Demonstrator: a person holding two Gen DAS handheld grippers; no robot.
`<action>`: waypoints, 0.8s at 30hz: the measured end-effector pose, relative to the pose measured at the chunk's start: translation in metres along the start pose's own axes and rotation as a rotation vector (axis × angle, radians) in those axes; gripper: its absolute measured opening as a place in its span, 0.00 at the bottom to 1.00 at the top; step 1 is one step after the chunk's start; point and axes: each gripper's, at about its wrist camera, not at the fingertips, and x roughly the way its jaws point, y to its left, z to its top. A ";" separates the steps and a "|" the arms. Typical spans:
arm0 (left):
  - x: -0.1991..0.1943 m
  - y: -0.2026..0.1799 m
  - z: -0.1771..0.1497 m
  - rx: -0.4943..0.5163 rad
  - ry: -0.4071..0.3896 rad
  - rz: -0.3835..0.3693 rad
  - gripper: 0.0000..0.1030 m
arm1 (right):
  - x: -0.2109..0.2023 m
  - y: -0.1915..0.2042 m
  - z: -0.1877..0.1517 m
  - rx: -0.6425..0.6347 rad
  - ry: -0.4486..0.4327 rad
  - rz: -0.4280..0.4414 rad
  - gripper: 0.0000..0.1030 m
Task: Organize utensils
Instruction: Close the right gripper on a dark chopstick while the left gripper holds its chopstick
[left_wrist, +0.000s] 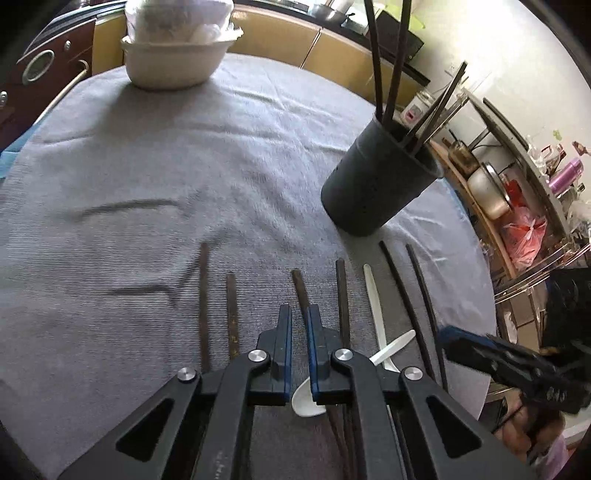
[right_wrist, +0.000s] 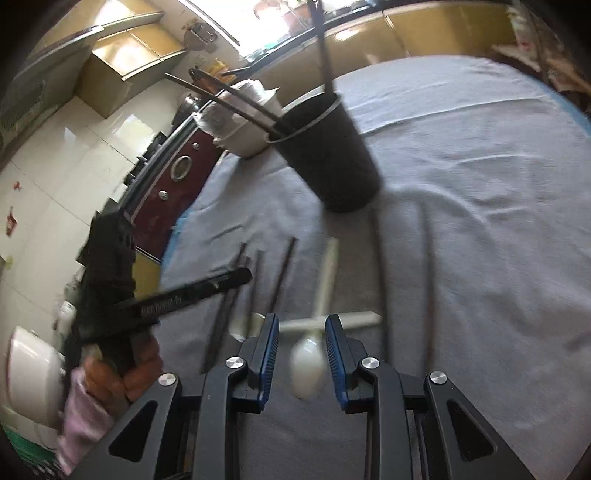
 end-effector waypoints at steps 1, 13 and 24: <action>-0.004 0.000 -0.001 0.003 -0.008 -0.001 0.07 | 0.006 0.003 0.006 0.006 0.006 0.018 0.27; -0.014 0.012 -0.006 -0.013 -0.002 -0.017 0.07 | 0.075 -0.009 0.039 0.248 0.084 0.103 0.27; -0.008 0.014 -0.009 -0.035 0.024 -0.022 0.07 | 0.076 -0.016 0.036 0.240 0.020 0.117 0.08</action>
